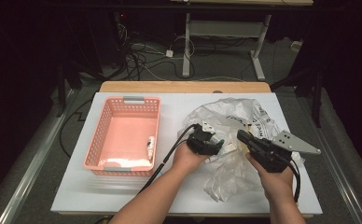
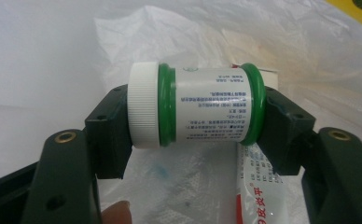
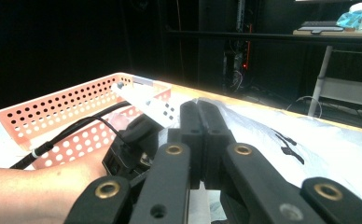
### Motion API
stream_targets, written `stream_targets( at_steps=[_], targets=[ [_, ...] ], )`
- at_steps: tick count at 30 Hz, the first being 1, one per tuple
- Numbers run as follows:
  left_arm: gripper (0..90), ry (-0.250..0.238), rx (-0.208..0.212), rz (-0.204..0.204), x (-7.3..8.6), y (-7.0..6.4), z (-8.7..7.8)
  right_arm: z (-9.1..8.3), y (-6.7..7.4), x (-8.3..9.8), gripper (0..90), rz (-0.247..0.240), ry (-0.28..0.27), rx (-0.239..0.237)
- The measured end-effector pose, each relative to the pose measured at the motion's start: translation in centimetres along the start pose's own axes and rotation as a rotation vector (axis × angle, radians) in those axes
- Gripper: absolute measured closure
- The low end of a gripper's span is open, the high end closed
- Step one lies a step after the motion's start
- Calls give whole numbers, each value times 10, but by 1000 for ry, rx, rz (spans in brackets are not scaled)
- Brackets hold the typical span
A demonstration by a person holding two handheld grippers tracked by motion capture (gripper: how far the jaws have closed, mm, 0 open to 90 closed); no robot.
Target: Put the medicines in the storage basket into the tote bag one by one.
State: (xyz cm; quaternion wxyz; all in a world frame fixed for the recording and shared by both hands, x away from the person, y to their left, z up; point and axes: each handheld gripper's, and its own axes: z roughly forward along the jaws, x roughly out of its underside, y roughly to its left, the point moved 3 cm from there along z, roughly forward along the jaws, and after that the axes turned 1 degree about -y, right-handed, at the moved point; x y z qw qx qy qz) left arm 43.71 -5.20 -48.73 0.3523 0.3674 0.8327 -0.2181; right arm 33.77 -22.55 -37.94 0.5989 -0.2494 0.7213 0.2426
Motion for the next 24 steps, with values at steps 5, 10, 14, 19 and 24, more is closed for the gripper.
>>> stream_targets(
  at_steps=[5,10,14,19,24],
  targets=[
    [347,13,7,-6,2,-1,3,1,0,0,900,3,1,0],
    [291,12,21,16,1,-2,-2,1,-1,1,900,2,1,1],
    [242,-5,40,4,-3,-6,-10,0,-1,1,900,4,0,0],
    [150,9,73,-3,-1,-12,-22,-1,-2,0,900,10,-3,5],
    [37,17,119,13,8,-26,-38,-3,-2,-1,900,9,-10,7]
  ],
)
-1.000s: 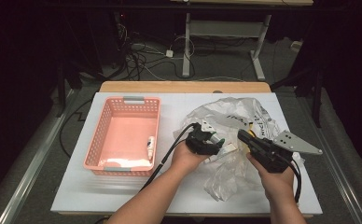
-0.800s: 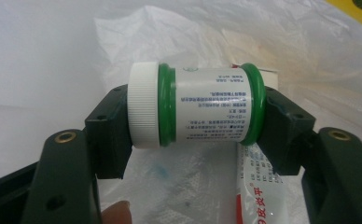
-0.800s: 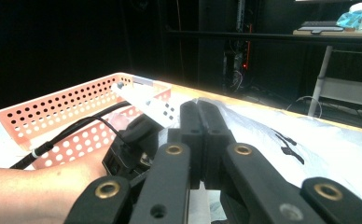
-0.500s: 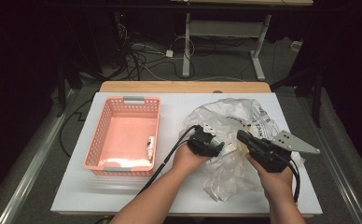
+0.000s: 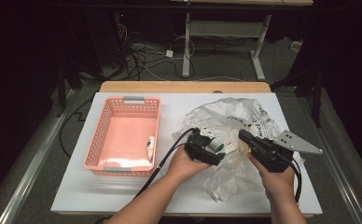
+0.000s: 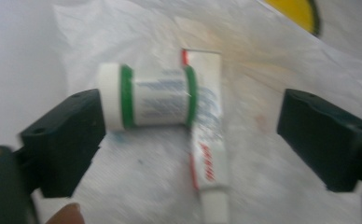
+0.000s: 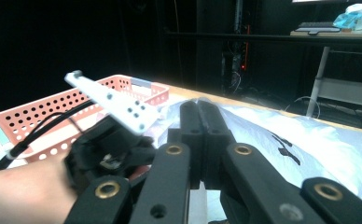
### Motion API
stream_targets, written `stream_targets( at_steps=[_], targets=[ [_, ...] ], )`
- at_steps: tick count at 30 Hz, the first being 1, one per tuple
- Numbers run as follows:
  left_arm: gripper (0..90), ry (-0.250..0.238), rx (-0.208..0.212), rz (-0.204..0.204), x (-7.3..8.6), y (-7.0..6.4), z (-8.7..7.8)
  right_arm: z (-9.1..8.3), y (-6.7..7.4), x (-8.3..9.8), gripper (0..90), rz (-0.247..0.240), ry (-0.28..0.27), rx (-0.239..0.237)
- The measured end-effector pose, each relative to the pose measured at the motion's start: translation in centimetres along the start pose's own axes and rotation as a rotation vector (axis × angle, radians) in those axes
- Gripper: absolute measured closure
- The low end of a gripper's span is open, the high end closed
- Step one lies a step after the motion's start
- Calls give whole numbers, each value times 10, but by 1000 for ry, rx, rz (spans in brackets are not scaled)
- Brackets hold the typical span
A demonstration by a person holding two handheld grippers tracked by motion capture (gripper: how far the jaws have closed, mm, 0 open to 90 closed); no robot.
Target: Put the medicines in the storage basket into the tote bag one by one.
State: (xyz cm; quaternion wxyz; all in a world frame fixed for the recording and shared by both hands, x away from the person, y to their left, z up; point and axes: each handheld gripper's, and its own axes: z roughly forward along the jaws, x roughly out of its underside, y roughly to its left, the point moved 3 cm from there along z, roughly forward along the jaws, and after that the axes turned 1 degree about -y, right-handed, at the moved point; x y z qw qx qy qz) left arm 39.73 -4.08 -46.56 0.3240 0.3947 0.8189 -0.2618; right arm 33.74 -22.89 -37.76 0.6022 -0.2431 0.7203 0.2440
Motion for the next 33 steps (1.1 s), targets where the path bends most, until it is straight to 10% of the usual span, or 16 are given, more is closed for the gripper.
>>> stream_targets(
  at_steps=[17,33],
  targets=[
    [0,-88,34,37,38,-26,-77,-3,0,-4,900,-11,-17,6],
    [0,-132,1,4,75,-14,-144,-7,-2,-6,900,-8,-21,15]
  ],
)
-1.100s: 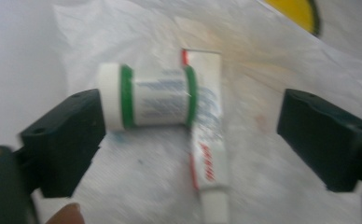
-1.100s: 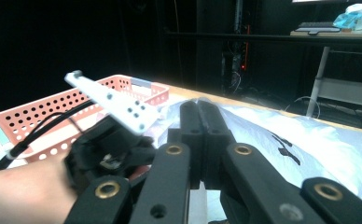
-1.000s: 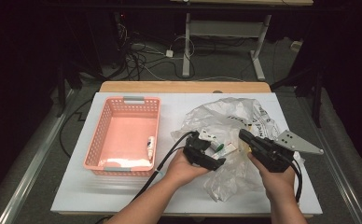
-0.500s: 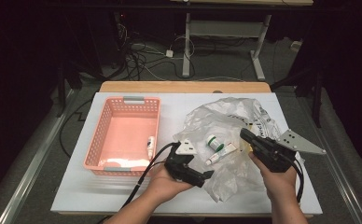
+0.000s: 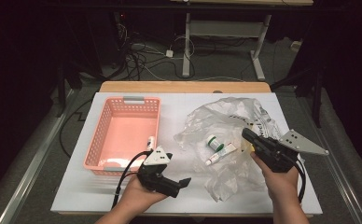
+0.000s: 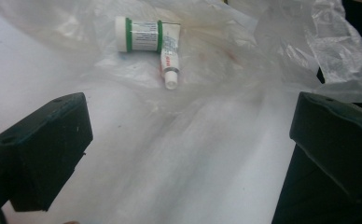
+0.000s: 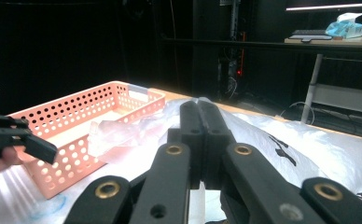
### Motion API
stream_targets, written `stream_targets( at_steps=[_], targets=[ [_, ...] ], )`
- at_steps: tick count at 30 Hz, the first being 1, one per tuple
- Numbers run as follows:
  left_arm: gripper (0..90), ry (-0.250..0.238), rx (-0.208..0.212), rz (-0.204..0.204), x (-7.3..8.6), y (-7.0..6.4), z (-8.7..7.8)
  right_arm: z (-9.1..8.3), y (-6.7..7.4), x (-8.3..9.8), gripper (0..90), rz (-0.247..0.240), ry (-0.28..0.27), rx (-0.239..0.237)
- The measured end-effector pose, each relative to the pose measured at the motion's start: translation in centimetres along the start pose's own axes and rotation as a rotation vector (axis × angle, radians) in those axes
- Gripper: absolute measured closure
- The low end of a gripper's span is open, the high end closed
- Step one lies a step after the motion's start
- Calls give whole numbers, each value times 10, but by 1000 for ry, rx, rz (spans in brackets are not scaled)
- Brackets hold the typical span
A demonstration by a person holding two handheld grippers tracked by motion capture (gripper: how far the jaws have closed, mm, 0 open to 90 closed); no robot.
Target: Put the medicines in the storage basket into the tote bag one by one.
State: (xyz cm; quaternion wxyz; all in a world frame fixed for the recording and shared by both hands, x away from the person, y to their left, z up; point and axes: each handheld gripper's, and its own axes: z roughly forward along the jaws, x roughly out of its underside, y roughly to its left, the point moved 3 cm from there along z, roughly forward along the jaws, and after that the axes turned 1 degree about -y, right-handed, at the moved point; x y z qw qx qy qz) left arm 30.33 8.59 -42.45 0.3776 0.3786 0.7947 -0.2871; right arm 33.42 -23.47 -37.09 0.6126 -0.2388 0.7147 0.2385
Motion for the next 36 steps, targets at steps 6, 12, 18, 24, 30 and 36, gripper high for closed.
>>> stream_targets(
  at_steps=[6,12,18,24,30,36],
  targets=[
    [0,-35,-63,-40,6,26,-32,1,1,0,900,0,1,-2],
    [0,-43,-146,-84,15,56,-52,2,2,1,900,-2,4,-3],
    [4,-67,-203,-144,21,81,-66,2,1,2,900,-1,7,-4],
    [46,-50,-274,-170,19,99,-75,2,1,2,900,1,9,-4],
    [242,-59,-284,-164,9,104,-72,2,1,2,900,-1,8,-4],
    [630,18,-238,-187,-8,120,-51,2,1,2,900,-4,6,-3]
  ],
)
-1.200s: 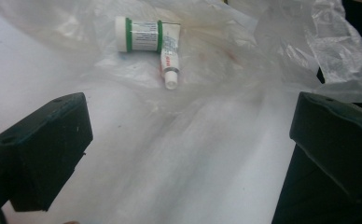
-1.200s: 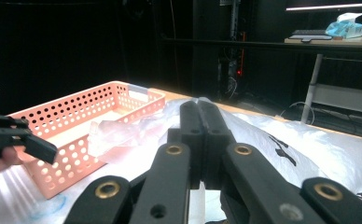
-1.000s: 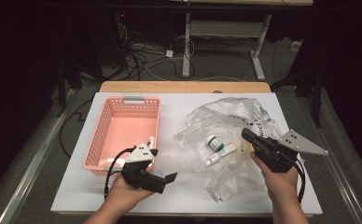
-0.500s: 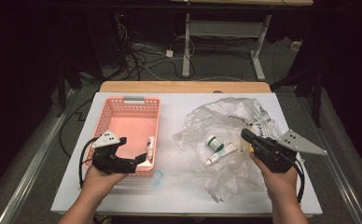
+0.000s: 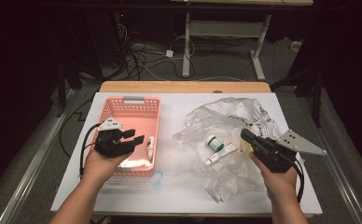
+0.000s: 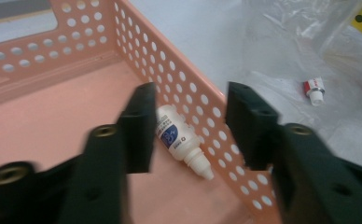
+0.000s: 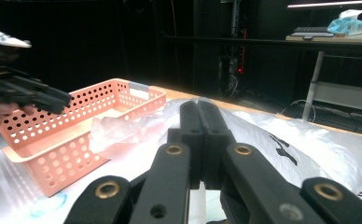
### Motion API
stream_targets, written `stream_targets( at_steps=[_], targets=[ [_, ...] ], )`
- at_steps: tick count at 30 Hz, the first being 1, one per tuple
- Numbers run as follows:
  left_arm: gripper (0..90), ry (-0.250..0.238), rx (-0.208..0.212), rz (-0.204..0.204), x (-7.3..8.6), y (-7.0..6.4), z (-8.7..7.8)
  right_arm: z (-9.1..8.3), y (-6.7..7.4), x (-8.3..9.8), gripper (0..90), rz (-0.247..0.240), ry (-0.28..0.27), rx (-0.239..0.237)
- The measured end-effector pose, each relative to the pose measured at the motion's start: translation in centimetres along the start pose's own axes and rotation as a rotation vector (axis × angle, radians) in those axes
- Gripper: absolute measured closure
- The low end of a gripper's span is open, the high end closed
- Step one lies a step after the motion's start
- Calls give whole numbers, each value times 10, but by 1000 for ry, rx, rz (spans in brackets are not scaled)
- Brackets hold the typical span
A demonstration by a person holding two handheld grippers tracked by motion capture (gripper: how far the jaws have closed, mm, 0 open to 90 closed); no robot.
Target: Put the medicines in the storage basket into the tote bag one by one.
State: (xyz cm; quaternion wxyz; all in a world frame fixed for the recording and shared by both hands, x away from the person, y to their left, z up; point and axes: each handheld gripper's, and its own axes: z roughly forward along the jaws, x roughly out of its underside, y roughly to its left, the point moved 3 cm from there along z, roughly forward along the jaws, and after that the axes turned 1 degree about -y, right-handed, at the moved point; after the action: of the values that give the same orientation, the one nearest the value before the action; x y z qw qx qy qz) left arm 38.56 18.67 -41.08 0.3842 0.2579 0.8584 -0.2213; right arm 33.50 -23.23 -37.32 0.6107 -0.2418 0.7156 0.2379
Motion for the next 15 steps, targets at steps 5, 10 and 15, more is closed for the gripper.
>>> stream_targets(
  at_steps=[5,10,15],
  targets=[
    [884,122,-9,7,-9,7,28,-1,-1,-1,900,10,-4,4],
    [885,212,30,-4,-10,11,51,-1,-1,-1,900,9,-4,4],
    [885,294,32,3,-11,12,65,-1,-1,-1,900,1,-6,2]
  ],
)
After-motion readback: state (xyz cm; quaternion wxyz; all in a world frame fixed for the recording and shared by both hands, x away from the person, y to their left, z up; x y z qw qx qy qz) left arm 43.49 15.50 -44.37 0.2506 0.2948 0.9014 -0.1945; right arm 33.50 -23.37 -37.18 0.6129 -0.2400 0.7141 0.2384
